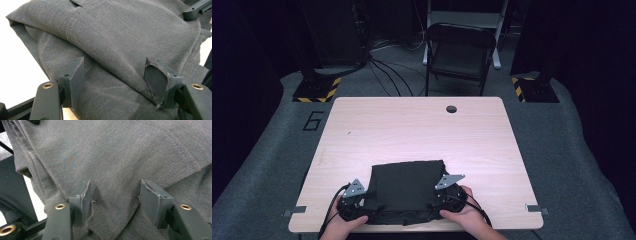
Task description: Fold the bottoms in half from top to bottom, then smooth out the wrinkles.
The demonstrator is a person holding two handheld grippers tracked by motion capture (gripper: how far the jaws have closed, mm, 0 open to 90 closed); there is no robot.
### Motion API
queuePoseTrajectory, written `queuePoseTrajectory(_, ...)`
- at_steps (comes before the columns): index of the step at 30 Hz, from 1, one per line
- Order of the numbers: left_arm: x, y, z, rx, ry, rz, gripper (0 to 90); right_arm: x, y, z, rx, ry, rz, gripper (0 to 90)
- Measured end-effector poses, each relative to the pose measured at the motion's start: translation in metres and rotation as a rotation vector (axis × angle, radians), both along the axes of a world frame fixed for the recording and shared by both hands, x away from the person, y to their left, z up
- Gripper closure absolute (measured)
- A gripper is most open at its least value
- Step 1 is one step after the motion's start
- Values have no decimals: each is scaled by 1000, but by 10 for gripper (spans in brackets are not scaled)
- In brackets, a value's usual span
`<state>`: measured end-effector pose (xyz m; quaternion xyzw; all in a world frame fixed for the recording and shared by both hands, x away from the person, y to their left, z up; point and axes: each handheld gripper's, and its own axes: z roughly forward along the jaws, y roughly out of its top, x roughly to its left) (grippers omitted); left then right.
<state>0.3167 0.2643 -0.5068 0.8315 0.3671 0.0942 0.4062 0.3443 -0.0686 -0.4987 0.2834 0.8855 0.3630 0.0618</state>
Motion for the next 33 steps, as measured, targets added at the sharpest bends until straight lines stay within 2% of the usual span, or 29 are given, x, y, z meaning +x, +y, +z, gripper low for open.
queuePoseTrajectory(2,2,0,1,14,7,-10,333,0,0,0,-2,3,-2,428)
queuePoseTrajectory(3,3,-2,-1,4,6,-1,333,0,0,0,-3,3,-3,428)
queuePoseTrajectory(4,4,-1,-1,8,8,-4,333,0,1,-1,4,-12,-10,428)
queuePoseTrajectory(6,5,-1,-1,12,16,-6,333,0,1,-2,3,-14,-9,424)
queuePoseTrajectory(7,6,-2,-2,1,15,-5,333,0,1,-2,9,-10,-19,419)
queuePoseTrajectory(9,9,-1,-1,15,28,-23,333,1,0,-2,3,-1,-11,412)
queuePoseTrajectory(13,14,-2,-1,20,22,-21,332,2,-1,-2,-4,5,-14,405)
queuePoseTrajectory(14,16,-3,-2,16,18,-16,332,3,0,-3,3,-9,-17,403)
queuePoseTrajectory(20,27,-4,-2,16,22,-12,332,6,-2,-2,2,14,-29,398)
queuePoseTrajectory(32,58,-8,-2,27,1,8,333,27,-2,-1,5,29,-80,400)
queuePoseTrajectory(33,61,-10,-3,17,-5,24,333,29,-3,-1,5,32,-82,400)
